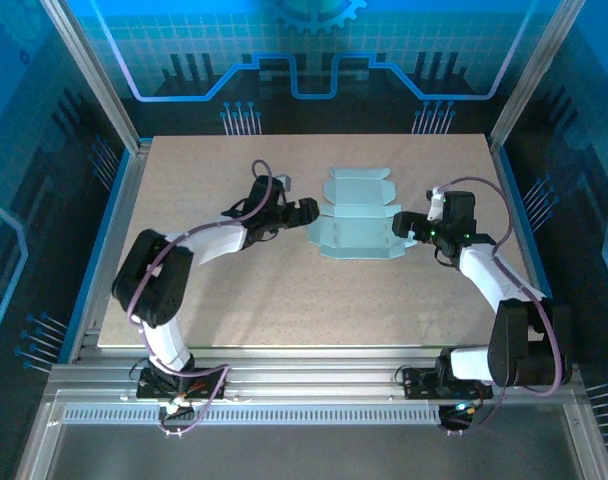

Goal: Fold the paper box

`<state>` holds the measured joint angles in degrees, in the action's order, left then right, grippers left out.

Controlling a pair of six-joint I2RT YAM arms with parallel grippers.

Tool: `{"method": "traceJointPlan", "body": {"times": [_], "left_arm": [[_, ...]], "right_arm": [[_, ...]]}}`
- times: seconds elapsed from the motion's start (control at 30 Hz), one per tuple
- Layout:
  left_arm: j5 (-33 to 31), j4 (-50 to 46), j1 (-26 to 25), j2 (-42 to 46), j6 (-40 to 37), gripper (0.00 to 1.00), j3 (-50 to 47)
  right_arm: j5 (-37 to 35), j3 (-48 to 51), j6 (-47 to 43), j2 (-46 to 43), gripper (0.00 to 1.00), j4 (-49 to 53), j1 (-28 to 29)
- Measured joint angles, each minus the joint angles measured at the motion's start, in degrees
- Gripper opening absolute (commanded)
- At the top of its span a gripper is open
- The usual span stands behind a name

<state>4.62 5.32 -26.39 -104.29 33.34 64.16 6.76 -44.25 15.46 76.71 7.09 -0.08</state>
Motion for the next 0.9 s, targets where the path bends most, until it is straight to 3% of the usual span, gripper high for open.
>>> {"method": "traceJointPlan", "body": {"times": [0.2, 0.3, 0.47, 0.63, 0.8, 0.9], "left_arm": [[0.4, -2.3, -1.5, -5.3, 3.3, 0.7, 3.2], [0.9, -2.5, -1.5, -7.3, 5.0, 0.57, 5.0], [2.0, -2.3, -1.6, -10.4, 7.4, 0.47, 6.6], [2.8, -2.1, -1.6, -13.2, 9.4, 0.19, 8.1], [3.3, -1.6, -1.6, -13.4, 10.5, 0.0, 8.1], [2.8, 0.6, -1.6, -13.1, 10.9, 0.0, 6.8]], "right_arm": [[1.0, 0.6, 0.0, 0.0, 1.0, 0.0, -0.4], [1.3, 1.0, 0.0, 0.0, 1.0, 0.0, -0.6], [1.5, 1.2, 0.0, -0.3, 1.0, 0.0, -1.0], [2.0, 1.2, 0.0, -1.9, 1.0, 0.0, -1.3], [2.8, 1.2, 0.7, -3.5, 1.0, 0.0, -1.6], [4.0, 1.6, 2.2, -4.2, 1.0, 0.0, -1.6]]}}
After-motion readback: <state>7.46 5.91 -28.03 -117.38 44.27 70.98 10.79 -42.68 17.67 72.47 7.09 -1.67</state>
